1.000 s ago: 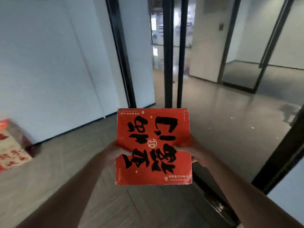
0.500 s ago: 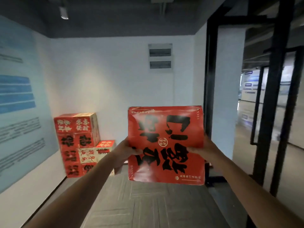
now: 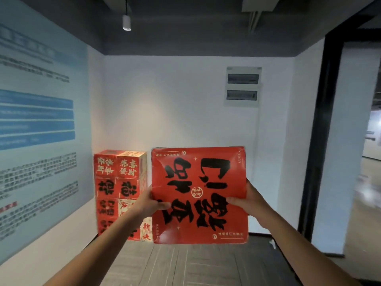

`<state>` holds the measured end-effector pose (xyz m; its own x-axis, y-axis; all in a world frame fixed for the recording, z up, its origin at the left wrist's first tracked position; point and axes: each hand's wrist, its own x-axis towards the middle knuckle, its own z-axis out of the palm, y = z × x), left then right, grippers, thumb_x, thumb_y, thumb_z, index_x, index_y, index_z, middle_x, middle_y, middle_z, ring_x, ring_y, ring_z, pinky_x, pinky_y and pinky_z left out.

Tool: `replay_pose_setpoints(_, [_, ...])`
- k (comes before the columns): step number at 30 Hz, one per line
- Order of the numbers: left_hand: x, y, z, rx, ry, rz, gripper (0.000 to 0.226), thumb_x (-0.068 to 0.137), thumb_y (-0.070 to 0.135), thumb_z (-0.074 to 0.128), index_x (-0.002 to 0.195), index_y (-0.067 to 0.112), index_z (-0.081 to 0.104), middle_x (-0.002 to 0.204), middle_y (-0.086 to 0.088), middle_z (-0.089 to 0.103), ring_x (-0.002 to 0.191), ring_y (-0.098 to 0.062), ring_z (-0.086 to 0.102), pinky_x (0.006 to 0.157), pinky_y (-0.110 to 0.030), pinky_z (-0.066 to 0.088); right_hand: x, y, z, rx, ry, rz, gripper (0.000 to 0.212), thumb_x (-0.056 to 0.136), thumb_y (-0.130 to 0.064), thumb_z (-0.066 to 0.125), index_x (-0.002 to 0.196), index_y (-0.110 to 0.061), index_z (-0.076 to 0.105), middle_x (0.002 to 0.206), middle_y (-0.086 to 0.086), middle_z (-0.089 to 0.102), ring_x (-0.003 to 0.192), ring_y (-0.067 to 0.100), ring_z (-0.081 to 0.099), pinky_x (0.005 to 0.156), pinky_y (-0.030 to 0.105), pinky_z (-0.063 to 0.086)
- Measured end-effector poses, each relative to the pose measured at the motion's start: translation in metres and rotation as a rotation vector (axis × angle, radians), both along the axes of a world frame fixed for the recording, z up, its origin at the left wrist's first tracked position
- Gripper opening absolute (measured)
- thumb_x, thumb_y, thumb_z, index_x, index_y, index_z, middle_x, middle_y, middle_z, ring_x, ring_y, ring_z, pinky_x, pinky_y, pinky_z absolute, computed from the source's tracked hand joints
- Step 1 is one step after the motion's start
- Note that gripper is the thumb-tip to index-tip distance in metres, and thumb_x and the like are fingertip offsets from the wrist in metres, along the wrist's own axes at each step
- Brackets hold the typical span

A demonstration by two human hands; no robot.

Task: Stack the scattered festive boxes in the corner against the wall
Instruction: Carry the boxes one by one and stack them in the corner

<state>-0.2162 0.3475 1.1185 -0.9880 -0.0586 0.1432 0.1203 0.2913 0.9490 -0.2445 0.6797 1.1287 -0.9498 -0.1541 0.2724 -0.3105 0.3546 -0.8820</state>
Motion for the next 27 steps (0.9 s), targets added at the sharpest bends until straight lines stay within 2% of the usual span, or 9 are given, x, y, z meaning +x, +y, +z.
replay_pose_setpoints(3, [-0.049,-0.031,0.003,-0.036,0.008,0.034,0.039,0.071,0.008,0.086,0.101,0.022,0.065,0.099,0.0,0.074,0.093,-0.019,0.069,0.085,-0.039,0.056,-0.059,-0.033,0.001,0.014,0.004,0.019,0.068,0.073,-0.042,0.083,0.129,-0.044,0.046,0.119,-0.012,0.067,0.111,0.017,0.064,0.097,0.053,0.052])
replay_pose_setpoints(7, [-0.117,-0.063,-0.003,-0.02,0.022,0.059,0.044,0.072,0.006,0.085,0.108,0.021,0.064,0.1,0.002,0.073,0.09,-0.014,0.068,0.068,-0.026,0.051,-0.138,-0.066,-0.006,0.031,-0.005,0.045,0.069,0.075,-0.041,0.083,0.132,-0.045,0.044,0.12,-0.013,0.066,0.112,0.016,0.064,0.097,0.052,0.052])
replay_pose_setpoints(12, [-0.216,-0.085,-0.017,-0.079,0.058,0.111,0.049,0.07,0.006,0.086,0.11,0.022,0.061,0.101,0.004,0.072,0.093,-0.014,0.067,0.079,-0.031,0.054,-0.253,-0.091,-0.024,0.024,-0.009,0.089,0.071,0.074,-0.042,0.084,0.132,-0.047,0.044,0.121,-0.014,0.066,0.113,0.017,0.064,0.095,0.054,0.053])
replay_pose_setpoints(18, [-0.356,-0.1,-0.027,-0.088,0.086,0.189,0.058,0.072,0.004,0.084,0.121,0.018,0.058,0.107,0.004,0.071,0.099,-0.014,0.067,0.075,-0.023,0.051,-0.415,-0.116,-0.038,0.005,0.029,0.116,0.071,0.077,-0.039,0.082,0.135,-0.045,0.042,0.122,-0.016,0.065,0.113,0.016,0.063,0.098,0.053,0.051])
replay_pose_setpoints(22, [-0.453,-0.106,-0.018,-0.08,0.093,0.273,0.06,0.071,-0.001,0.083,0.122,0.015,0.057,0.109,0.0,0.071,0.1,-0.016,0.067,0.085,-0.029,0.054,-0.519,-0.13,-0.029,-0.001,0.047,0.145,0.068,0.081,-0.032,0.08,0.137,-0.039,0.041,0.119,-0.016,0.065,0.111,0.016,0.063,0.099,0.052,0.05])
replay_pose_setpoints(27, [-0.552,-0.121,-0.015,-0.098,0.098,0.321,0.064,0.071,0.0,0.084,0.127,0.015,0.055,0.111,0.002,0.071,0.098,-0.011,0.067,0.074,-0.018,0.053,-0.635,-0.148,-0.026,-0.007,0.037,0.203,0.069,0.082,-0.031,0.08,0.137,-0.038,0.04,0.118,-0.017,0.065,0.108,0.013,0.063,0.099,0.05,0.051])
